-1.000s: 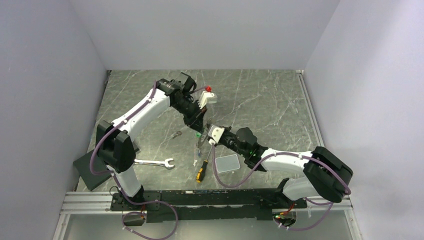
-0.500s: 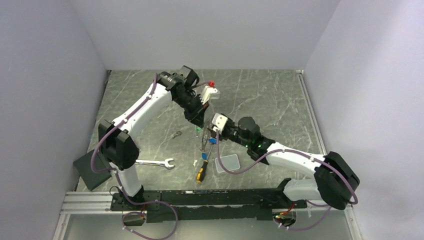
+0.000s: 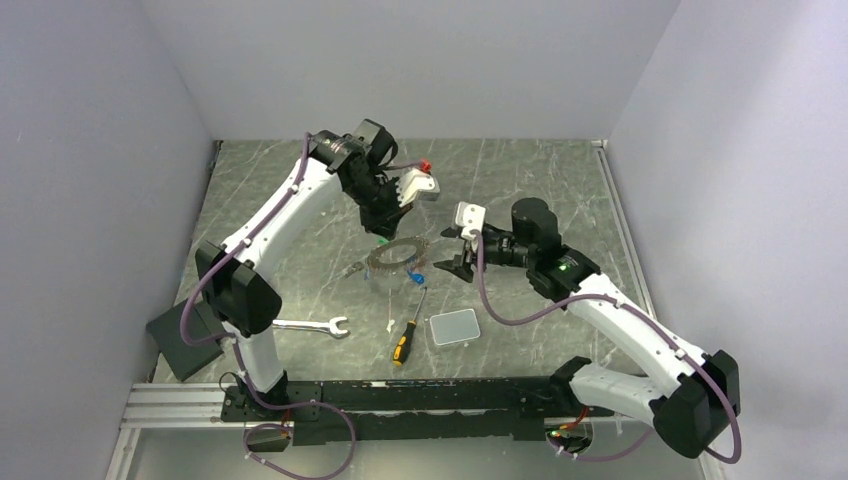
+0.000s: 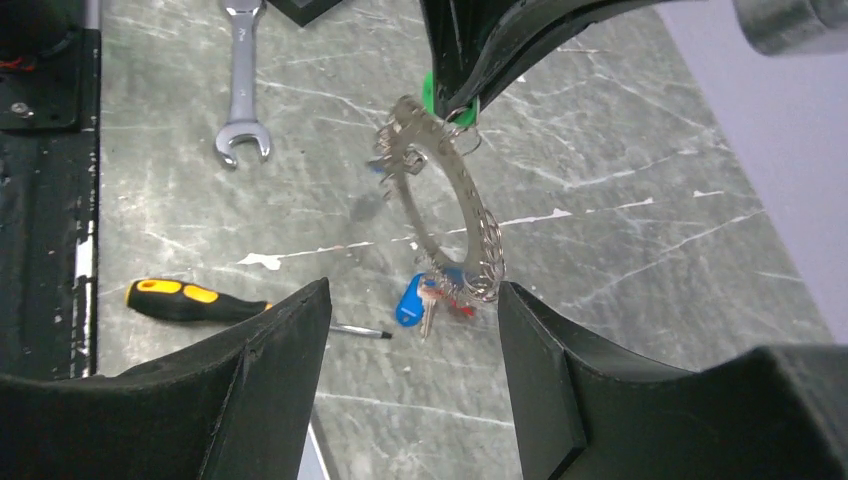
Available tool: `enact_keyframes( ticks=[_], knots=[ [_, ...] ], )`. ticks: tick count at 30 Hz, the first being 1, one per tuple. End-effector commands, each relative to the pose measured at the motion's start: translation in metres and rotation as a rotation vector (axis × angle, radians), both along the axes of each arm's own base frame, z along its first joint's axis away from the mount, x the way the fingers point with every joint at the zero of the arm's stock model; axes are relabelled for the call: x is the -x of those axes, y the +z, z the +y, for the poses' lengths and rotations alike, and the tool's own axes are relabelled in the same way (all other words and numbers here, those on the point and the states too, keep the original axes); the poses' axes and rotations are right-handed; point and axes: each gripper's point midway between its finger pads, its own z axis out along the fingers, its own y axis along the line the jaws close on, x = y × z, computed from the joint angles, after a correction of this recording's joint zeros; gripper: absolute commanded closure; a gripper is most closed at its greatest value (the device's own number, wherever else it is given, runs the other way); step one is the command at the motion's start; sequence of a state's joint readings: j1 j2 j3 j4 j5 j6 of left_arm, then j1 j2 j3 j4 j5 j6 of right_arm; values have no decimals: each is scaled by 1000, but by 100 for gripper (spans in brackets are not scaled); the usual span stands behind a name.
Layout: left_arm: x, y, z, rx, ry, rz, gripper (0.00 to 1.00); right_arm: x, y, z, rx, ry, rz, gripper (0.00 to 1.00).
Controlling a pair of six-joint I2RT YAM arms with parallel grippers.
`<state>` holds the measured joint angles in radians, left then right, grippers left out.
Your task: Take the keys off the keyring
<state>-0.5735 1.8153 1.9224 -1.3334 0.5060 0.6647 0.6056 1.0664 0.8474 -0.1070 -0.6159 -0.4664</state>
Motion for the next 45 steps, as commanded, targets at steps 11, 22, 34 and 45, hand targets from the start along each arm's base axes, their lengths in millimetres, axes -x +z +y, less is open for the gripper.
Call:
enact_keyframes(
  ticks=[11, 22, 34, 45],
  knots=[
    [-10, 52, 13, 41, -383, -512, 100, 10, 31, -9, -84, 34, 98, 37],
    [21, 68, -5, 13, -764, -895, 100, 9, 36, 4, -143, 93, 184, 43],
    [41, 73, -37, 41, -920, -1151, 100, 25, 33, 18, -204, 225, 203, 49],
    [46, 93, -58, 126, -905, -1266, 100, 30, 23, 21, -202, 242, 208, 48]
  ],
)
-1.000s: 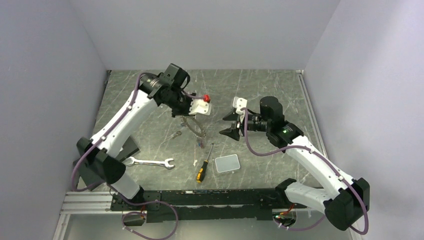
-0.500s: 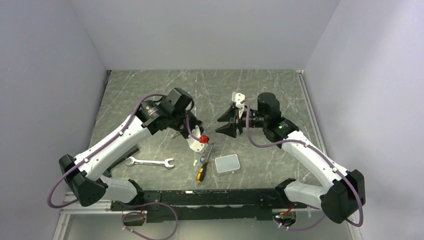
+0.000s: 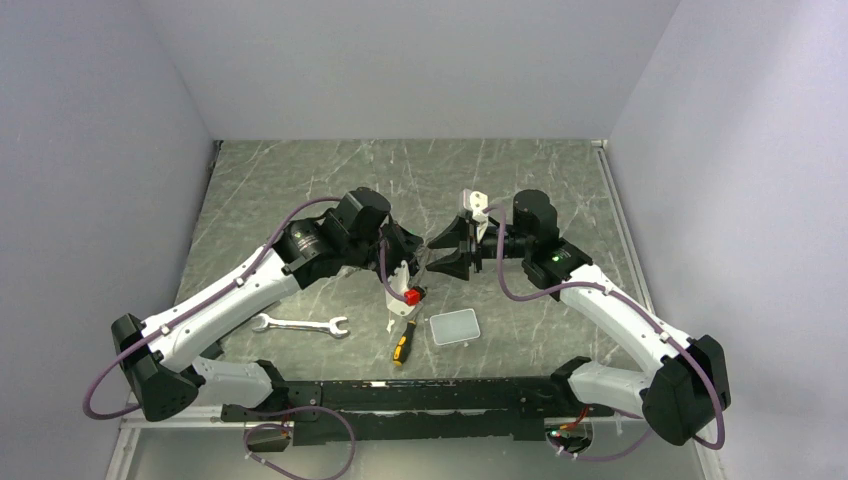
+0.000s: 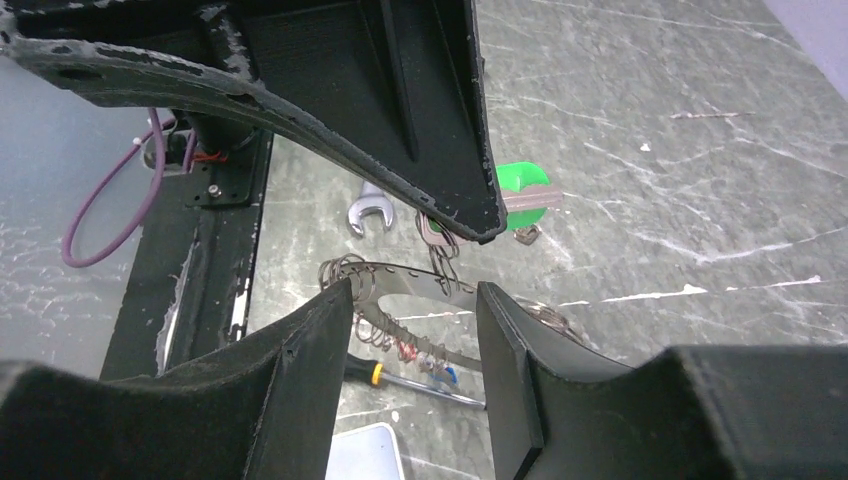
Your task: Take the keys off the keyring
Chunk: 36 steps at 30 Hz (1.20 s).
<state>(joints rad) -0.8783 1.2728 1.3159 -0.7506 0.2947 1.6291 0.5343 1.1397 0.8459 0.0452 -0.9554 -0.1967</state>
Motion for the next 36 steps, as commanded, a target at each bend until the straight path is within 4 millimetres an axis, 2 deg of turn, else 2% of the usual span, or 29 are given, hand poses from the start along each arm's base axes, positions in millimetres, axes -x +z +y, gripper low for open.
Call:
enact_keyframes(
  ticks=[1, 6, 16, 21, 28, 36],
  knots=[
    [2, 38, -14, 113, -52, -106, 100, 4, 9, 4, -39, 36, -39, 49],
    [6, 36, -15, 116, -70, -116, 100, 4, 5, 5, -35, 35, -47, 54],
    [2, 40, -8, 139, -2, -103, 100, 0, 2, 3, -27, 10, -62, 100],
    [3, 34, 3, 127, 48, -86, 100, -2, 4, 2, -28, -8, -62, 100],
    [-4, 5, 24, 74, 199, 15, 100, -4, 4, 2, -34, -29, -55, 100],
    [1, -10, 29, 107, 283, 147, 100, -8, 7, 2, -56, -53, -21, 100]
  ],
)
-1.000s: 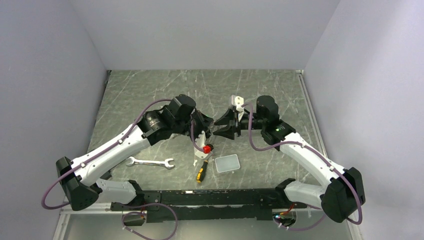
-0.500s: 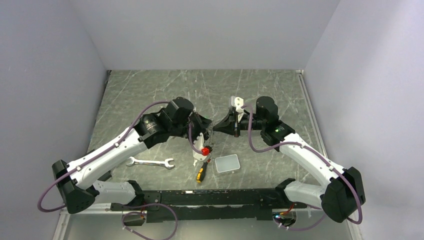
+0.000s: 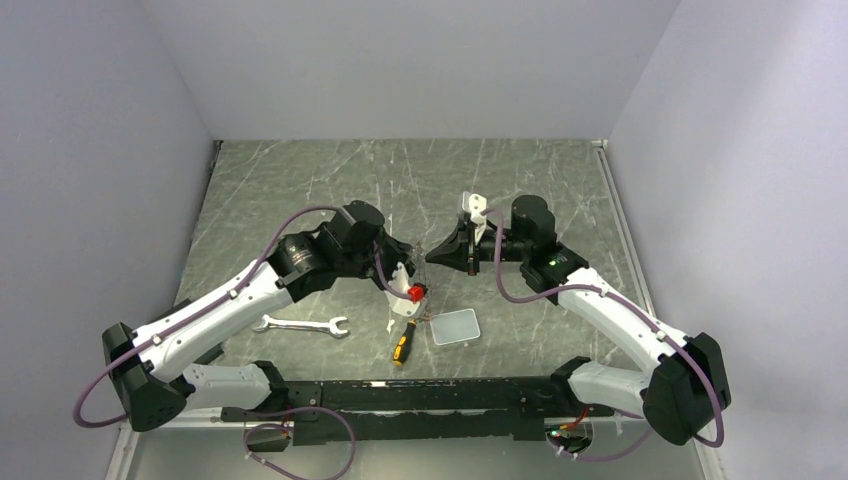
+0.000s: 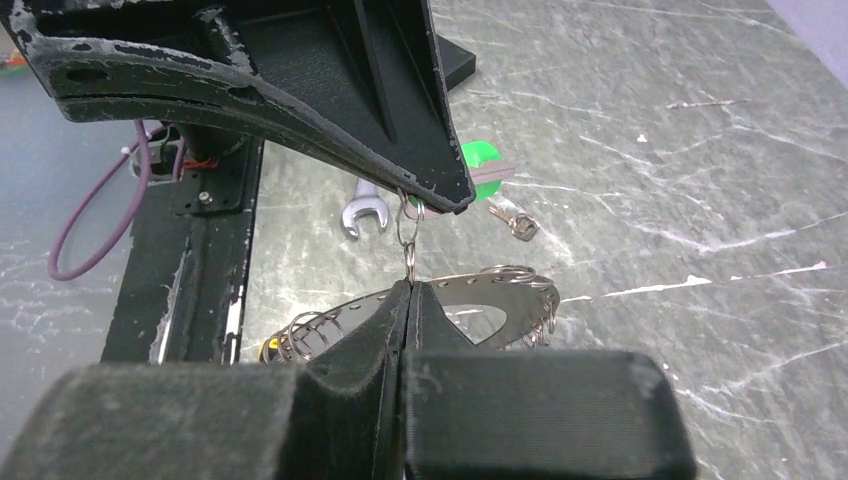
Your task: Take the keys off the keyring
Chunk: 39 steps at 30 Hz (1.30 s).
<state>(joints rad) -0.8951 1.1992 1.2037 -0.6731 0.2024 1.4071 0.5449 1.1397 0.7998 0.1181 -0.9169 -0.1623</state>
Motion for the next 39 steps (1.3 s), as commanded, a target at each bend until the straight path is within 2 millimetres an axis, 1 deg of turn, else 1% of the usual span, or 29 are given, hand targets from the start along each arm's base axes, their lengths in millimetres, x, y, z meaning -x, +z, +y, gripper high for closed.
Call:
enact_keyframes(
  ticks=[1, 5, 9, 15, 19, 22, 27, 30, 34, 39],
  knots=[
    [1, 4, 9, 65, 107, 86, 100, -4, 16, 0, -52, -21, -20, 100],
    [7, -3, 3, 88, 162, 225, 100, -2, 18, 2, -71, -15, 12, 100],
    [12, -18, -1, 84, 199, 329, 100, -3, 18, 3, -82, -18, 33, 100],
    [6, -27, -7, 106, 281, 395, 100, -5, 18, 2, -89, -32, 39, 100],
    [7, -31, -9, 111, 301, 431, 100, -6, 18, 2, -90, -36, 37, 100],
    [9, -30, -12, 131, 313, 469, 100, -7, 18, 2, -90, -36, 36, 100],
    [23, -26, -16, 144, 302, 590, 100, -6, 17, 2, -85, -36, 39, 100],
    [22, -20, -15, 174, 317, 669, 100, -7, 16, 1, -81, -39, 29, 100],
    [22, -13, -12, 192, 335, 832, 100, -6, 17, 1, -81, -38, 26, 100],
    [23, -9, -10, 203, 355, 970, 100, -11, 18, 0, -82, -67, 37, 100]
  ],
)
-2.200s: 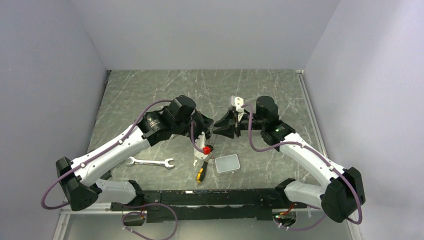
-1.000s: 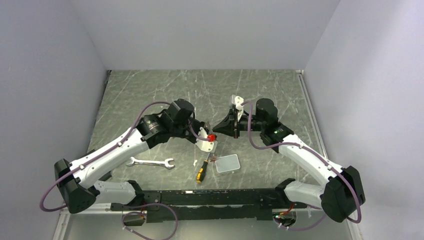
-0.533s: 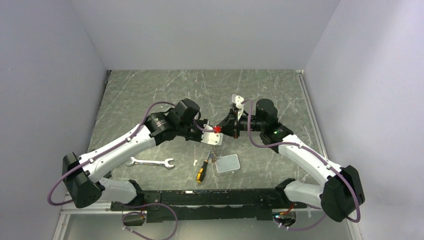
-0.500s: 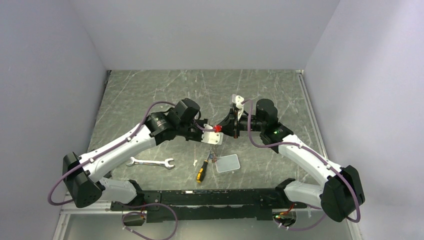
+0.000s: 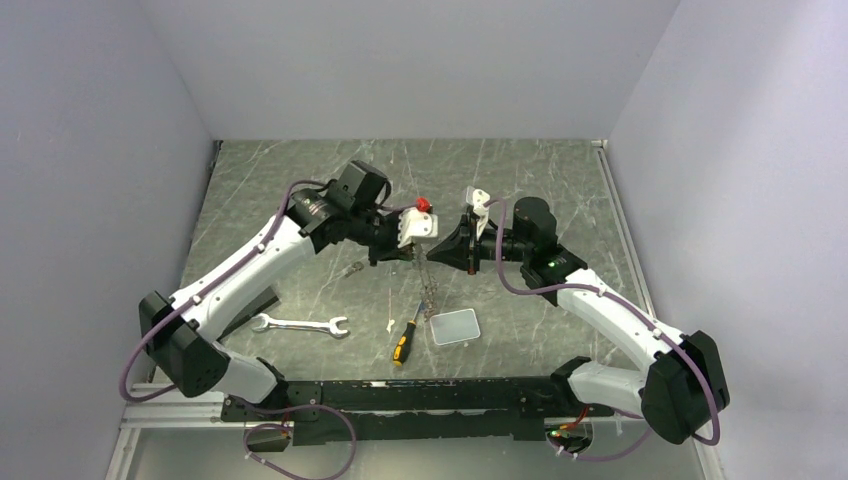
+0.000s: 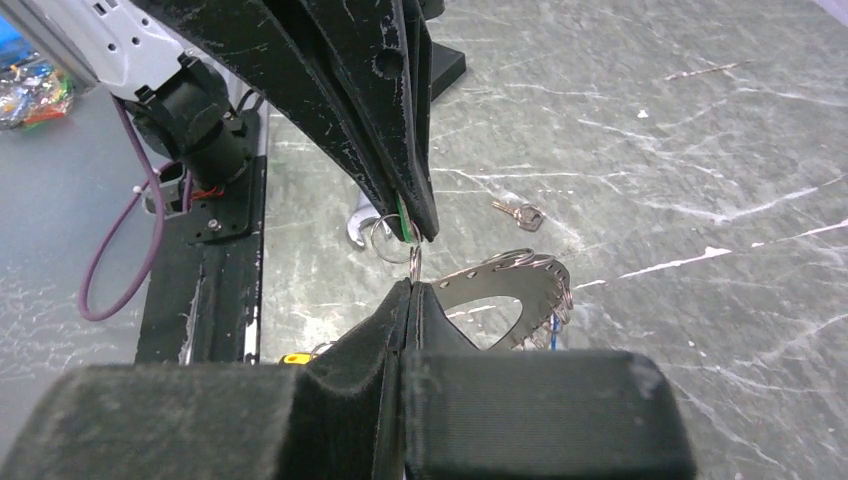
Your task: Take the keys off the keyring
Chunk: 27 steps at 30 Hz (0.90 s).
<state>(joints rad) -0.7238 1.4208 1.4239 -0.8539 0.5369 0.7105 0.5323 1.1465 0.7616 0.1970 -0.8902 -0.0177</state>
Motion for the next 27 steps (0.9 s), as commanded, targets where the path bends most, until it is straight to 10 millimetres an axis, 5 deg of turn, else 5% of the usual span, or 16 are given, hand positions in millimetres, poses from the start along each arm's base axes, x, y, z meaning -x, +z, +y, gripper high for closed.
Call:
enact_keyframes(
  ticks=[1, 16, 27],
  knots=[
    [15, 14, -3, 73, -4, 172, 100, -8, 23, 1, -50, -23, -71, 100],
    [0, 25, -7, 138, 92, 403, 100, -16, 18, 1, -57, -81, 7, 100],
    [6, 28, -14, 65, -5, 245, 100, -18, 10, 3, -30, -60, -2, 100]
  ],
)
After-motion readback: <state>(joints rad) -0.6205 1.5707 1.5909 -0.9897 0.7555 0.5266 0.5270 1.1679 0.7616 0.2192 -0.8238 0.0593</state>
